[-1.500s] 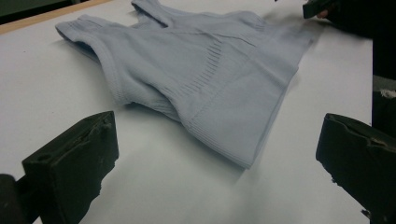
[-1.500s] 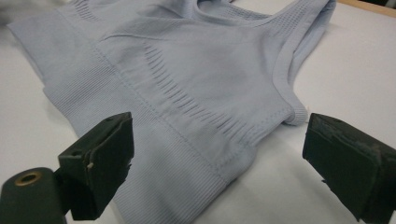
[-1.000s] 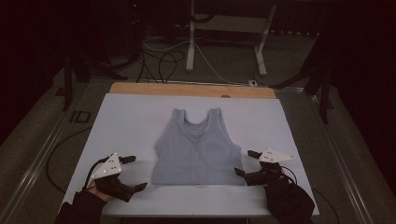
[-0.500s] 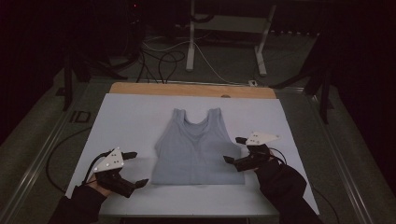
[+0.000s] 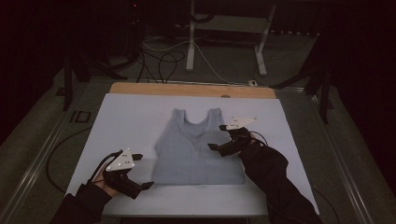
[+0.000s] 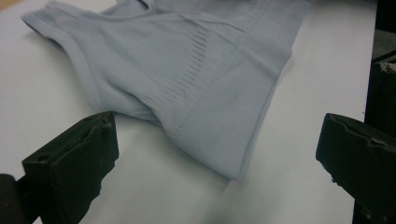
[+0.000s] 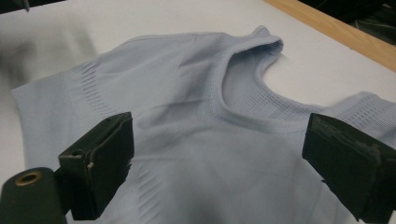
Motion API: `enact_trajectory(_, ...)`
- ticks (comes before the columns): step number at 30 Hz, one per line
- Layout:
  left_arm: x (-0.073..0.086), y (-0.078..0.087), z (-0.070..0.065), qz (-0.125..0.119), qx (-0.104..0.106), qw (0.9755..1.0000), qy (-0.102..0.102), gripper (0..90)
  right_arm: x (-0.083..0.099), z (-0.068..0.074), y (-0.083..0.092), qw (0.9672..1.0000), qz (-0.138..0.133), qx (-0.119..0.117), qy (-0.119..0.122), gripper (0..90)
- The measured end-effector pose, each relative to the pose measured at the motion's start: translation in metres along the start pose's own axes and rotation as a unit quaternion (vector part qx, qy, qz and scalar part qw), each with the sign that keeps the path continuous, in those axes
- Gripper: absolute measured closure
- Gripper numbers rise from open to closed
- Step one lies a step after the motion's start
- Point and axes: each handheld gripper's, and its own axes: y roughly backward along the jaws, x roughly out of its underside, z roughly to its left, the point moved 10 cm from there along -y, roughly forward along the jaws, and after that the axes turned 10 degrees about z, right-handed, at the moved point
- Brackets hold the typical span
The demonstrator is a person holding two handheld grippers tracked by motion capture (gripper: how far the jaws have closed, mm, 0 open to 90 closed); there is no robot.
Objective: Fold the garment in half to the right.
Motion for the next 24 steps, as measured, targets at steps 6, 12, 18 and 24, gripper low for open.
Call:
enact_trajectory(6, 0.001, -0.010, -0.003, 0.020, 0.007, 0.9998, 0.000, 0.3, -0.012, -0.006, -0.015, 1.0000, 0.004, -0.003, 0.003, 9.2)
enact_trajectory(12, 0.004, -0.019, -0.002, 0.041, 0.004, 0.9991, -0.005, 0.3, -0.023, -0.013, -0.029, 1.0000, 0.006, -0.005, 0.003, 9.2)
enact_trajectory(18, 0.006, -0.028, -0.003, 0.059, 0.014, 0.9982, -0.001, 0.4, -0.032, -0.015, -0.044, 0.9999, 0.011, -0.007, 0.002, 9.2)
enact_trajectory(24, 0.008, -0.033, -0.001, 0.069, 0.012, 0.9975, 0.001, 0.4, -0.039, -0.015, -0.057, 0.9998, 0.017, -0.009, 0.005, 9.2)
